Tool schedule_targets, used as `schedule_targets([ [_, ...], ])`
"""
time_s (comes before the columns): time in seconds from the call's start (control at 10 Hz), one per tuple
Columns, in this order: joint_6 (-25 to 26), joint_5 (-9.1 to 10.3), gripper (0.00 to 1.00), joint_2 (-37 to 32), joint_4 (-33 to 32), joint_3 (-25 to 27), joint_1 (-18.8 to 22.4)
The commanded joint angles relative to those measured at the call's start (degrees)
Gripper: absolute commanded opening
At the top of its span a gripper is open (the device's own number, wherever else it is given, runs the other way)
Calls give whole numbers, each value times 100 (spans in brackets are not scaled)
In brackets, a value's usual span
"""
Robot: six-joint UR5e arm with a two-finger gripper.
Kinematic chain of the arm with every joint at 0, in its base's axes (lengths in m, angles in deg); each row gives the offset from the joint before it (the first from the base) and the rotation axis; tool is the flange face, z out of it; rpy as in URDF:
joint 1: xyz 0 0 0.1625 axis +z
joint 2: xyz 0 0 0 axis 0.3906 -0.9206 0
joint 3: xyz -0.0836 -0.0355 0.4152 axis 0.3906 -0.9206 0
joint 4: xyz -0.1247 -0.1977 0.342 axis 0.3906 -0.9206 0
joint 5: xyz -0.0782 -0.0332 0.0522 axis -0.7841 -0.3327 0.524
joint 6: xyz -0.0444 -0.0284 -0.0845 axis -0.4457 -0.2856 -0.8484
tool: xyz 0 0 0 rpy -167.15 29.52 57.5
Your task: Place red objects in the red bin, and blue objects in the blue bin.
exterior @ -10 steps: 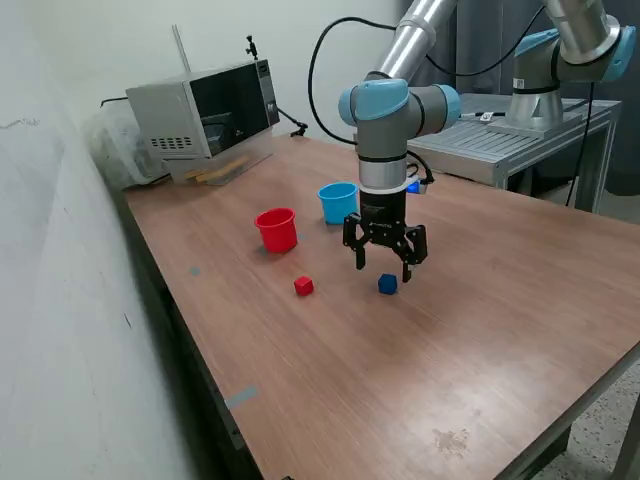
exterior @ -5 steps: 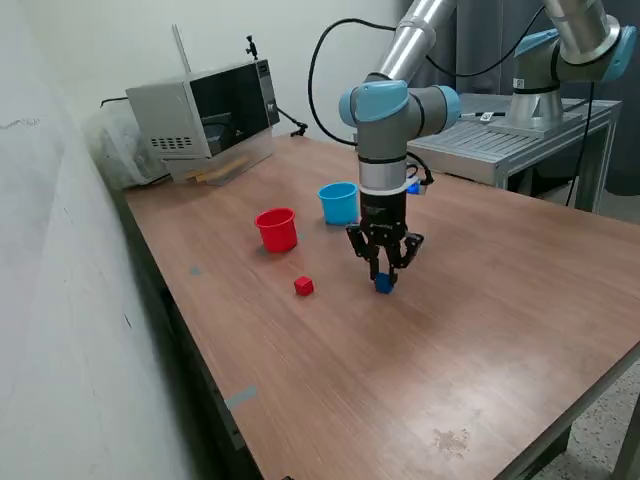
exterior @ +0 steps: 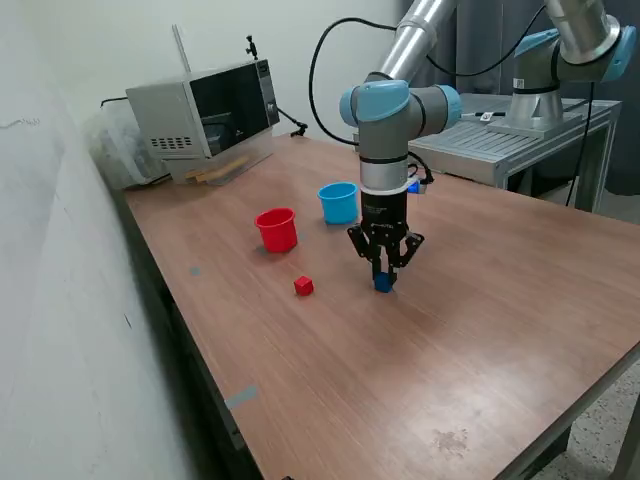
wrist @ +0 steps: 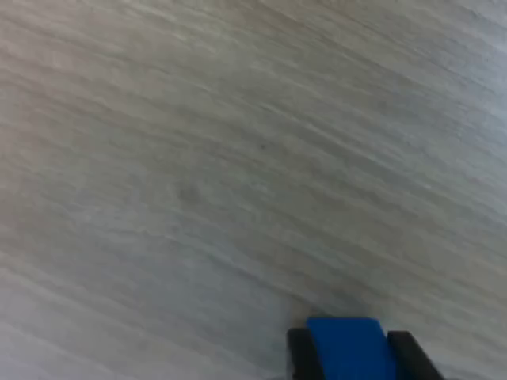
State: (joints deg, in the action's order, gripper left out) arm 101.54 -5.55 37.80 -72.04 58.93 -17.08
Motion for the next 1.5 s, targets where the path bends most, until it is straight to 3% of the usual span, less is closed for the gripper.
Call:
schedule_targets([
  [0.0,-25,-25,0,-519,67,99,-81],
  [0.2,-33,-33,0,-1588,260,659,-178],
  [0.5,-68,-86,0,-2481,568,1188,-835],
  [0.7,-68,-331,0,-2588,569,1539,-1624],
  [0.9,-112,-341,0,-2649,560,1917,-2145],
  [1.4,-271,-341,0,-2658,525,2313,-2288],
])
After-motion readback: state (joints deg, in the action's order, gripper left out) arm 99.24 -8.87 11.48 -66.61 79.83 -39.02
